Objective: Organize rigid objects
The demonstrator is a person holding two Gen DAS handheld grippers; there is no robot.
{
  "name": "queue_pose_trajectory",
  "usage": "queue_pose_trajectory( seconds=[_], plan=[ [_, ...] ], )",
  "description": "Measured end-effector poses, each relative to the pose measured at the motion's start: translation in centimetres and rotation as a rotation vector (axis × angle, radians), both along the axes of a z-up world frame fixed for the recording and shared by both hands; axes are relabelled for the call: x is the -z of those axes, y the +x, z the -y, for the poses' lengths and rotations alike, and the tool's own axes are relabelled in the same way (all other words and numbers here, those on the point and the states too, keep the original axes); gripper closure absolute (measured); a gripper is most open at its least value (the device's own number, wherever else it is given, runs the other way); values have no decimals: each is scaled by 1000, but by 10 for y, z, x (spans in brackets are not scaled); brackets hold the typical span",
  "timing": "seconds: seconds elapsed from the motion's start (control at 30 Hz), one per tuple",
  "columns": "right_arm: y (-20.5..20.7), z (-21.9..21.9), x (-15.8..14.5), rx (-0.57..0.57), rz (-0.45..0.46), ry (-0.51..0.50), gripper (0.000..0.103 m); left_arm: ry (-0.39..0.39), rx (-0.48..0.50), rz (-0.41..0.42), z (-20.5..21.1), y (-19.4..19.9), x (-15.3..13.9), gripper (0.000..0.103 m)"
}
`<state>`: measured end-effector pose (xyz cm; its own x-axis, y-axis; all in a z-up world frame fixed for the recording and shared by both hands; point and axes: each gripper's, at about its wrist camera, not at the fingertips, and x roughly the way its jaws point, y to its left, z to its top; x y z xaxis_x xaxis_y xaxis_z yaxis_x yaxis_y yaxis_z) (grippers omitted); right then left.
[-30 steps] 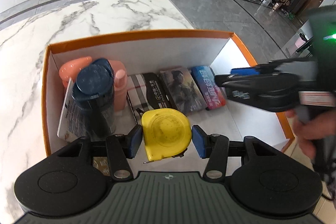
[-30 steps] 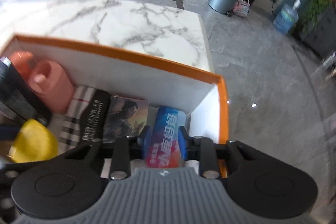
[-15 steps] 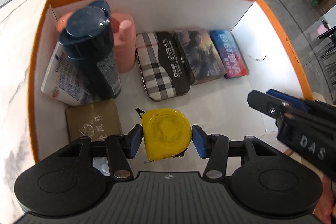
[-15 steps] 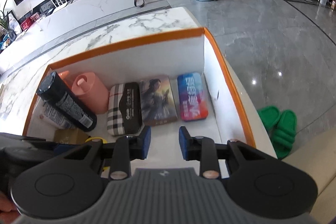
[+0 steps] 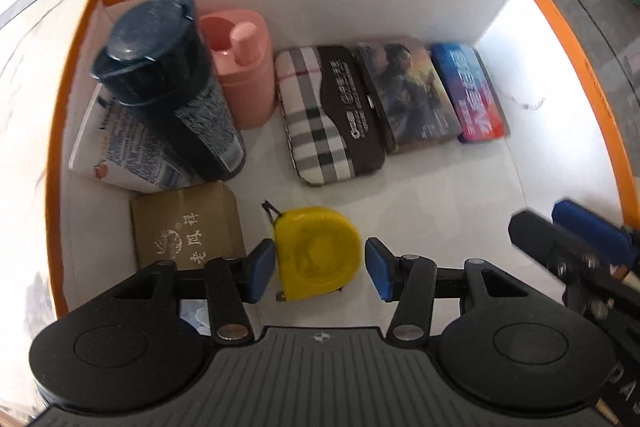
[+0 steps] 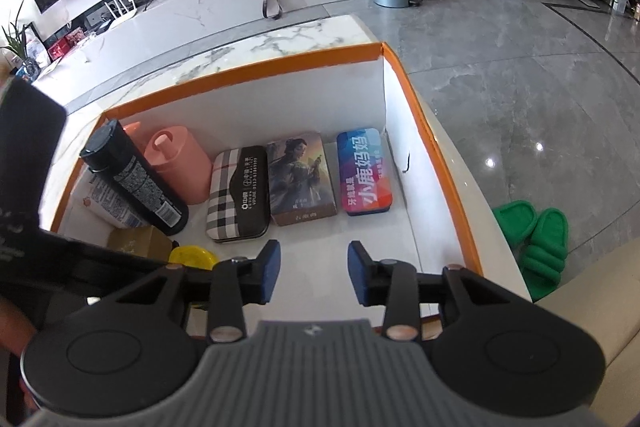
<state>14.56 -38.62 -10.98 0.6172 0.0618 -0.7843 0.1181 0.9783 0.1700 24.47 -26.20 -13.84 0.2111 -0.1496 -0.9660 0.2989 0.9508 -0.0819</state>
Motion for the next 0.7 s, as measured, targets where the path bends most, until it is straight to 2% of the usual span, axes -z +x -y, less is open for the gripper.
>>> queue_pose_trajectory(
  seconds=[0.07, 0.23, 0.33, 0.53, 0.57, 0.7],
  plan=[
    [-2, 0, -2, -3, 5, 1, 63, 3, -4, 8, -1, 0, -2, 33],
    [-8, 1, -4, -7, 9, 6, 60, -17, -21, 20, -8, -5, -10, 33],
    [-12, 1, -8, -3, 16, 1, 53, -39, -31, 48, -14, -13, -21, 33],
    [-26, -2, -25, 8, 49, -13, 44, -167, -49, 214, -39, -43, -65, 33],
    [-29, -3, -29, 9, 60, -17, 40, -181, -54, 248, -45, -48, -73, 33],
    [-42, -12, -44, 8, 110, -26, 37, -222, -82, 374, -68, -67, -105, 33]
  ],
)
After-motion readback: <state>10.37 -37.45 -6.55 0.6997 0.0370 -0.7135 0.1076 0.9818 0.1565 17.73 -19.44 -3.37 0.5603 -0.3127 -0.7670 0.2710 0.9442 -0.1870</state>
